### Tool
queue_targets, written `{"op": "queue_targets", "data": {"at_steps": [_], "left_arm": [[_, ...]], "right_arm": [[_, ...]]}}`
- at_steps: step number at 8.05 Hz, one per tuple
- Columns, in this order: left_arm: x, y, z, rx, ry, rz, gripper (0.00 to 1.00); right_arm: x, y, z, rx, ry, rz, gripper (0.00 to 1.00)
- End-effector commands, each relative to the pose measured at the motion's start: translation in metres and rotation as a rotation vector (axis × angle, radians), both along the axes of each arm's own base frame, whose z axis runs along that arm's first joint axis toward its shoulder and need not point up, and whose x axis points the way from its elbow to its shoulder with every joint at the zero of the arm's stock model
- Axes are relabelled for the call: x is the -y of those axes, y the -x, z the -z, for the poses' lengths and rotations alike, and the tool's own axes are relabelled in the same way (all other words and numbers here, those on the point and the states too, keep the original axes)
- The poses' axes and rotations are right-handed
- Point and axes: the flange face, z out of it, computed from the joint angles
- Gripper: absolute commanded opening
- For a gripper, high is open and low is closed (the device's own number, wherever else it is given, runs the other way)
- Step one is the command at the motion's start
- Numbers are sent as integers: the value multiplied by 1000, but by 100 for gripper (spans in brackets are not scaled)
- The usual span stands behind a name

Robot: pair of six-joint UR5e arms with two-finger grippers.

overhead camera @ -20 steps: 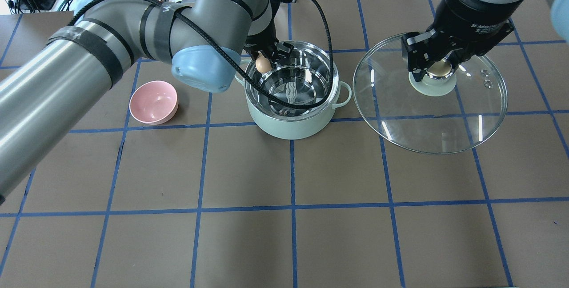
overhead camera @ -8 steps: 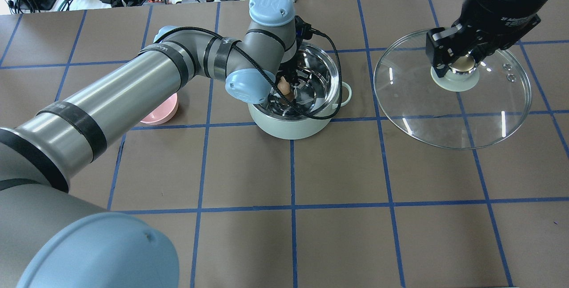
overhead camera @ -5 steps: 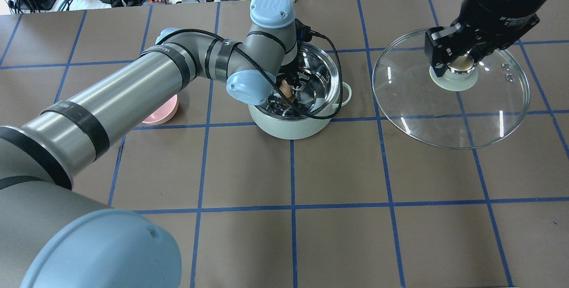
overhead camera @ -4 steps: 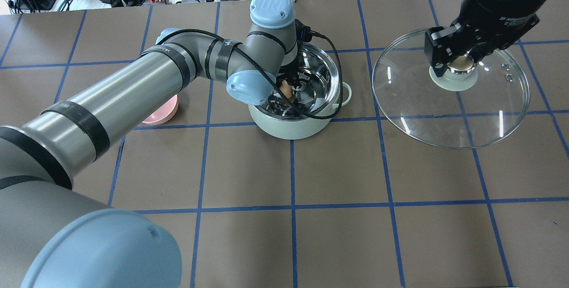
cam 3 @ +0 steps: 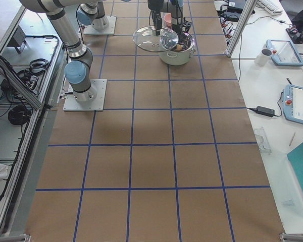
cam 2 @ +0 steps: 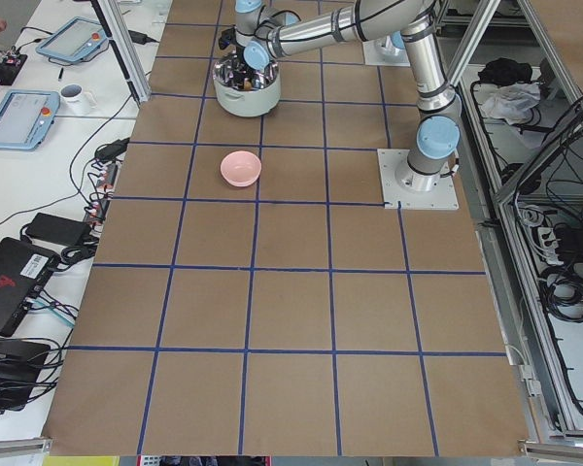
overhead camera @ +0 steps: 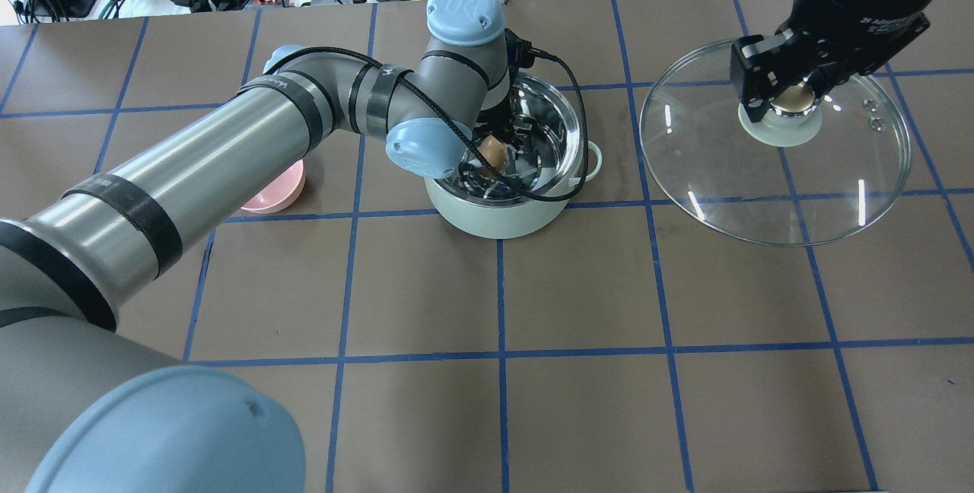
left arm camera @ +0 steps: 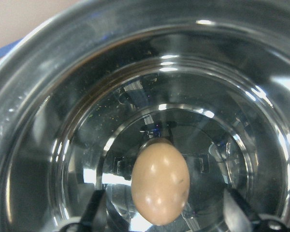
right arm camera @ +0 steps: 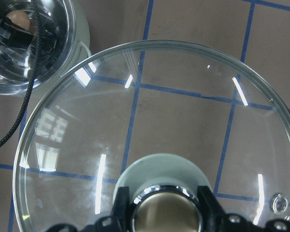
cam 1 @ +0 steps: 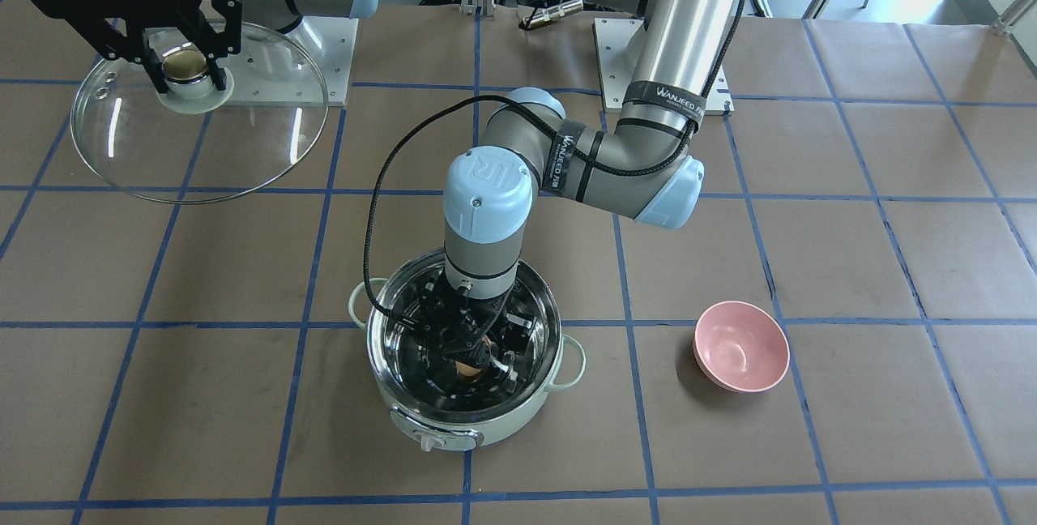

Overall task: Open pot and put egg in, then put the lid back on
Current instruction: 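Release the egg and raise the left gripper out of the pot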

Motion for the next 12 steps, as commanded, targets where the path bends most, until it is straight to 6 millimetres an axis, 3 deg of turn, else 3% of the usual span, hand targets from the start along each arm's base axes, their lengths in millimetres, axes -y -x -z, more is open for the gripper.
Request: {"op": "queue_targets", "data": {"at_steps": [1, 3, 4, 5, 7, 8, 10, 11, 12], "left_arm": [[-17, -6, -57, -7, 0, -8, 100], [-42, -21, -118, 7, -6, -2, 100], [-46, -33, -139, 19, -10, -2, 100], [-45, -61, -157, 54, -10, -42, 100], [-36, -134, -183, 66, -37, -152, 100], [-30, -168, -191, 67, -51, -169, 100], [-28, -236, -205, 62, -81, -280, 100], [-28, -269, -204, 62, -120, -339, 100], [-26, -289, -205, 63, -120, -375, 100]], "right_arm": [[2, 0, -3, -3, 6, 0, 23], [4, 2, -7, -10, 15, 4, 23], [14, 3, -5, -10, 10, 4, 23], [26, 2, -10, -7, 18, 4, 23], [59, -19, 6, 17, -4, 8, 20], [78, -54, 24, 39, 40, 3, 20], [106, -141, 78, 58, 77, 45, 20], [117, -170, 101, 82, 97, 85, 20], [125, -201, 127, 101, 112, 116, 20]]}}
